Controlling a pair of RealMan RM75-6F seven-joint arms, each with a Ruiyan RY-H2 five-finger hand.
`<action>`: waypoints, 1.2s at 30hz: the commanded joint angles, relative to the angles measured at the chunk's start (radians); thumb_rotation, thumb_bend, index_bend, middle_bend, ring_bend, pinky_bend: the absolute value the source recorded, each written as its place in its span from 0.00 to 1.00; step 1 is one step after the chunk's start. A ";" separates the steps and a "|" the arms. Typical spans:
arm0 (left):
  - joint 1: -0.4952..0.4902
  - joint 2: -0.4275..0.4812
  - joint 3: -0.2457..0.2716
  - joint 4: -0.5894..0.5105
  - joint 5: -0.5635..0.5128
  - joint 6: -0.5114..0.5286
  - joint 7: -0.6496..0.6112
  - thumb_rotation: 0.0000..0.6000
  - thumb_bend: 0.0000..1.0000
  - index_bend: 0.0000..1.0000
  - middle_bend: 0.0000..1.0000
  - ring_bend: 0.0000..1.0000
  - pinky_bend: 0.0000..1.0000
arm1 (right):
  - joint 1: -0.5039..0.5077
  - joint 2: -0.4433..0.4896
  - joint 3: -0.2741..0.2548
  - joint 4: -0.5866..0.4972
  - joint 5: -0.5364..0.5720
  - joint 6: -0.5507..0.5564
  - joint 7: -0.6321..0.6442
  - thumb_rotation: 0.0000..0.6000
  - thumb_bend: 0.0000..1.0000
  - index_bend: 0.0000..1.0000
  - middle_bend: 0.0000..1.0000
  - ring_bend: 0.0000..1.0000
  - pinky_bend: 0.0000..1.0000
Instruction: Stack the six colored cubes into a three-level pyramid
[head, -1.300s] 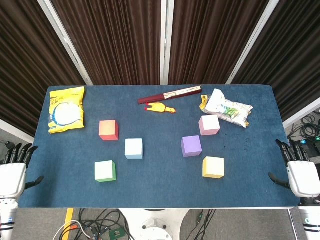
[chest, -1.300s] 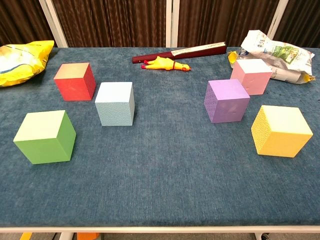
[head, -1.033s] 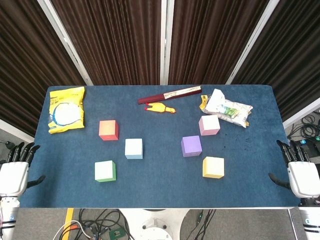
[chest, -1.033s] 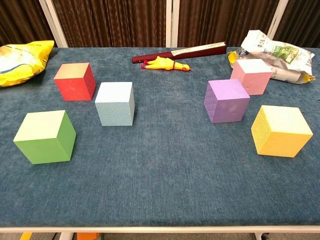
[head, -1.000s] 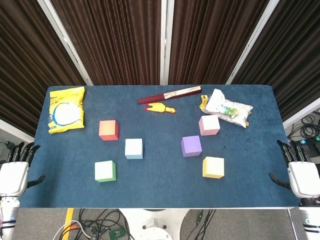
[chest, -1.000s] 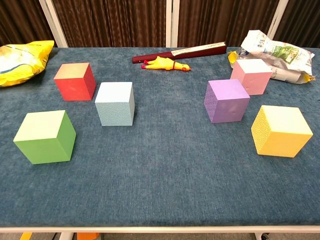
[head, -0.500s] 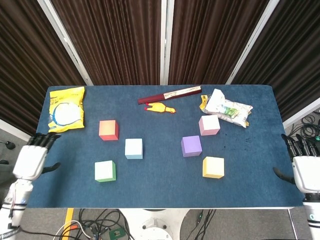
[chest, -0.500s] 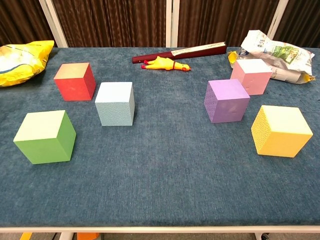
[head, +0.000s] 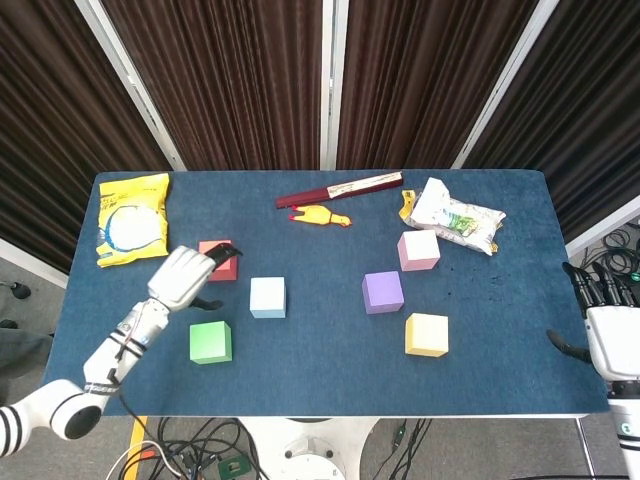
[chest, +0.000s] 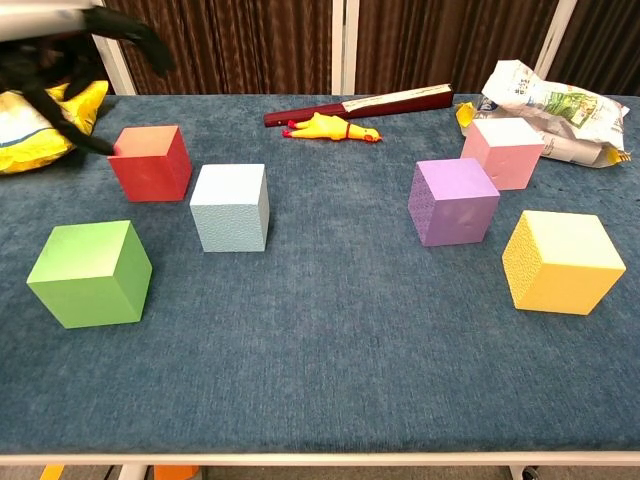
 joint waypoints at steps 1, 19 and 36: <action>-0.091 -0.080 -0.029 0.019 -0.113 -0.079 0.085 1.00 0.00 0.23 0.24 0.72 0.83 | -0.003 0.004 -0.002 -0.001 -0.002 0.004 0.008 1.00 0.07 0.00 0.15 0.00 0.16; -0.242 -0.186 0.044 0.020 -0.452 -0.053 0.383 1.00 0.00 0.20 0.19 0.73 0.84 | -0.004 0.004 -0.013 0.014 -0.002 -0.008 0.032 1.00 0.07 0.00 0.16 0.01 0.17; -0.268 -0.164 0.082 -0.036 -0.518 -0.047 0.326 1.00 0.00 0.20 0.19 0.74 0.84 | -0.004 -0.005 -0.016 0.021 -0.006 -0.004 0.043 1.00 0.07 0.00 0.16 0.01 0.17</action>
